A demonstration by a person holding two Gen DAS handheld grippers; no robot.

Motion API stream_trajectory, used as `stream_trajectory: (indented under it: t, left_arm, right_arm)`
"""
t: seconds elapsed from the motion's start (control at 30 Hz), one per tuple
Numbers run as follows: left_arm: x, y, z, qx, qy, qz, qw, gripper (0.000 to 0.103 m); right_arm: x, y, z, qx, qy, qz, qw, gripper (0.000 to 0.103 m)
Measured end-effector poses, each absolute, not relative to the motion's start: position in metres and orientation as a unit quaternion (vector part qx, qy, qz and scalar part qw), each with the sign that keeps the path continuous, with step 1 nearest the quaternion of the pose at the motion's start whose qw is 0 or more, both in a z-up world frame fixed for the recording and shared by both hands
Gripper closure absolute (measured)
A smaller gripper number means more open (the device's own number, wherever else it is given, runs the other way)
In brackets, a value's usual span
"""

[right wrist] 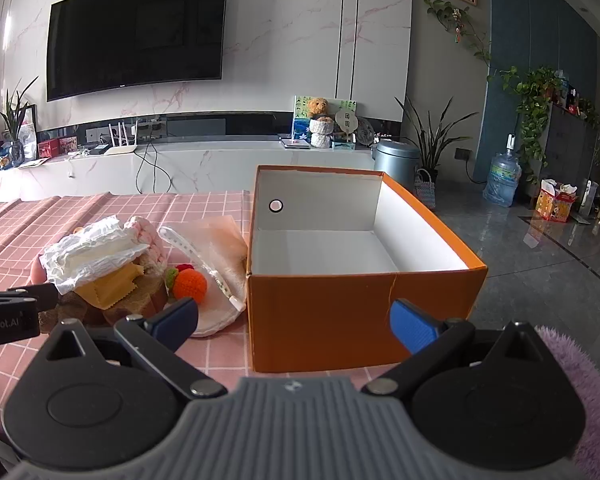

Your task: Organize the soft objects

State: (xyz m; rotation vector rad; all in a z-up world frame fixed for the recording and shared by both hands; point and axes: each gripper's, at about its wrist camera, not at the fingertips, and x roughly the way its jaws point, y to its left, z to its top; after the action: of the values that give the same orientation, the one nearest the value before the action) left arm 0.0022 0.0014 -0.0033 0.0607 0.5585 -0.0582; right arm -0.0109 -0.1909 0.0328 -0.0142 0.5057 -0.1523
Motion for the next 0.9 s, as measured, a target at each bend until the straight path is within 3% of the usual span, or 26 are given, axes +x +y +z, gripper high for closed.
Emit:
stream_trajectory:
  t: [0.9]
  left_arm:
    - [0.0038, 0.0022, -0.0045, 0.031, 0.279, -0.026, 0.959, 0.011]
  right_arm:
    - [-0.0083, -0.1873, 0.0334, -0.015, 0.255, -0.070, 0.964, 0.003]
